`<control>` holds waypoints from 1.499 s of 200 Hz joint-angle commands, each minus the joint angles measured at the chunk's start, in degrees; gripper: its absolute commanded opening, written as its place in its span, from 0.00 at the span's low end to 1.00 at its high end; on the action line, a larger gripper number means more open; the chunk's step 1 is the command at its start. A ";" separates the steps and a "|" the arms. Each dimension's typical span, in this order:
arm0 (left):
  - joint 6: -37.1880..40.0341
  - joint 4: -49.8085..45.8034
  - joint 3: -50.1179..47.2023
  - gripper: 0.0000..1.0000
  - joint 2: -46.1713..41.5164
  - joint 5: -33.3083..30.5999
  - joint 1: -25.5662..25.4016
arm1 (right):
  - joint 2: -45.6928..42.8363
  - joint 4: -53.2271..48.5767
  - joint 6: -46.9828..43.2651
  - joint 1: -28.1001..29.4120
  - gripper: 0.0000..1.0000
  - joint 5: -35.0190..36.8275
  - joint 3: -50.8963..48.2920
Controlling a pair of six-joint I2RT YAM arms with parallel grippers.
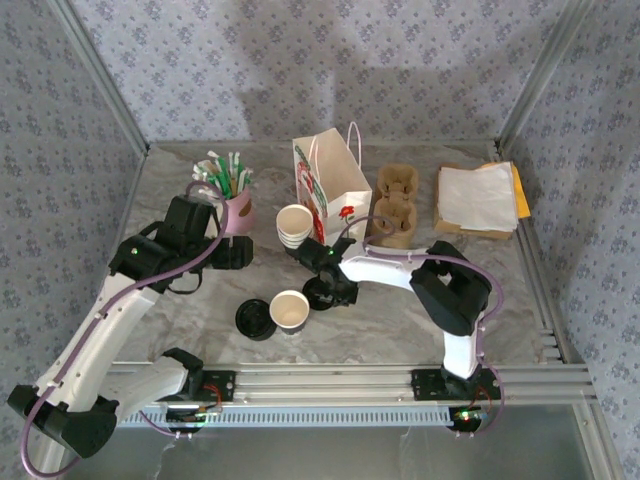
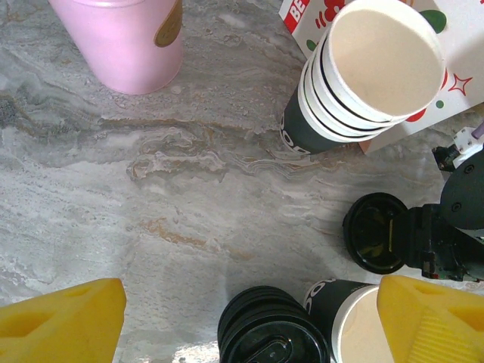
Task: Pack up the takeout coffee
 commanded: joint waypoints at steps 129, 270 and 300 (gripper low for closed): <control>4.72 8.26 3.18 1.00 -4.44 14.91 0.33 | -24.93 -6.25 -4.05 -1.10 0.07 2.37 -8.46; 36.42 26.03 6.36 1.00 -4.81 47.92 -10.06 | -49.29 0.41 -26.70 -31.59 0.05 -56.20 -2.88; 36.97 33.30 3.42 1.00 -4.06 48.01 -13.17 | -45.44 4.33 -25.63 -31.43 0.05 -63.67 1.45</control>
